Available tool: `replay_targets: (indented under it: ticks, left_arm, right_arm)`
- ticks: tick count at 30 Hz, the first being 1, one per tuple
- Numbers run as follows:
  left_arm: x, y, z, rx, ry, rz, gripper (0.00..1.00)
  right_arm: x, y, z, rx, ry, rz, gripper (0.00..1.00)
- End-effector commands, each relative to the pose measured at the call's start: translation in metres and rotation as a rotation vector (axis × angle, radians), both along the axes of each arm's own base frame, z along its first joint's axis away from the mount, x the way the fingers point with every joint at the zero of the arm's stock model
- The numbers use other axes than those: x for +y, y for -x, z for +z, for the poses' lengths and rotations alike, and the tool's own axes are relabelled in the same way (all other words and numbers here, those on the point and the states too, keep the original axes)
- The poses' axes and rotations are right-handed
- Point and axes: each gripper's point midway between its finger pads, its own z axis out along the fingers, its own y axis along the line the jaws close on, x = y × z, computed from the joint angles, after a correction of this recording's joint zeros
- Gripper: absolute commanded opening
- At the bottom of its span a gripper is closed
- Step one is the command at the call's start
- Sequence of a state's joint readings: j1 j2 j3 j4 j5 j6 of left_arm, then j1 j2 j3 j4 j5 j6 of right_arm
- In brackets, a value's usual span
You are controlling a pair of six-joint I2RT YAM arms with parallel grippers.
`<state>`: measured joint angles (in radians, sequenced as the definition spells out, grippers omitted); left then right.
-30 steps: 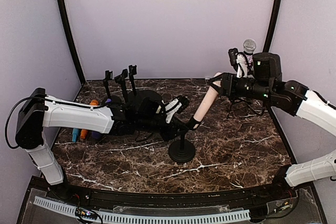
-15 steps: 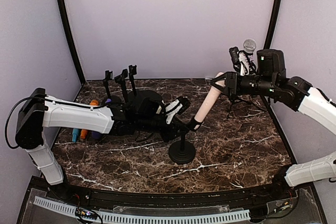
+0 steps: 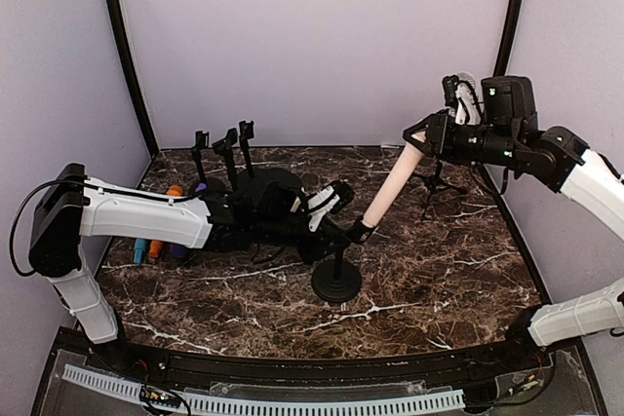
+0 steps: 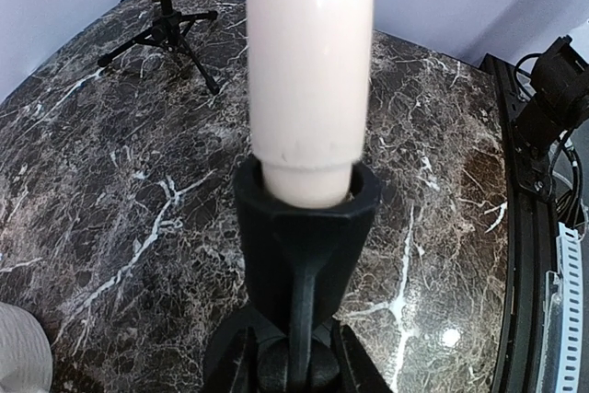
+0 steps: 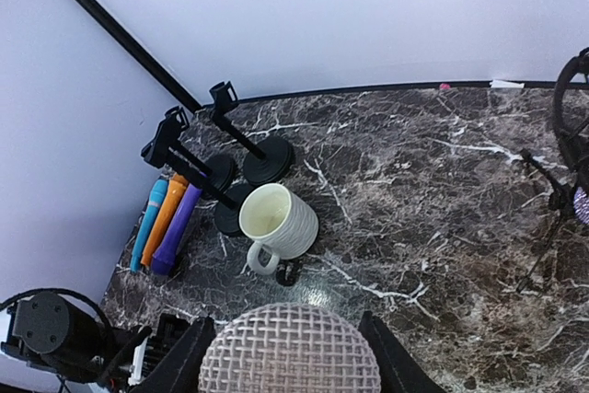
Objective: Remove the microphone from the stand
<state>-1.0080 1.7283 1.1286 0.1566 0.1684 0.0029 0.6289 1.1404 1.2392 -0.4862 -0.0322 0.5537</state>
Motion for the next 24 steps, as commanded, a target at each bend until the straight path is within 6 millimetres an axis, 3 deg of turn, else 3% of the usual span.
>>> replay_targets:
  ticks: [1,7,13,19,24]
  left_arm:
    - [0.013,0.0,-0.025,0.032,-0.105,0.015,0.0]
    - [0.014,-0.004,-0.015,0.021,-0.083,0.042,0.0]
    - [0.041,-0.01,0.01,0.018,-0.033,0.142,0.0]
    - [0.09,-0.026,0.032,0.016,-0.01,0.272,0.0]
    - [0.158,-0.051,0.033,-0.01,-0.07,0.45,0.0]
  right_arm:
    - [-0.023,-0.011,0.051,-0.138,-0.059,-0.127,0.22]
    - [-0.034,-0.007,0.063,-0.171,-0.048,-0.157,0.21]
    - [-0.045,0.005,0.08,-0.223,-0.049,-0.159,0.22]
    - [-0.055,0.013,0.085,-0.251,-0.055,-0.172,0.22]
    - [-0.055,0.018,0.087,-0.258,-0.069,-0.158,0.22]
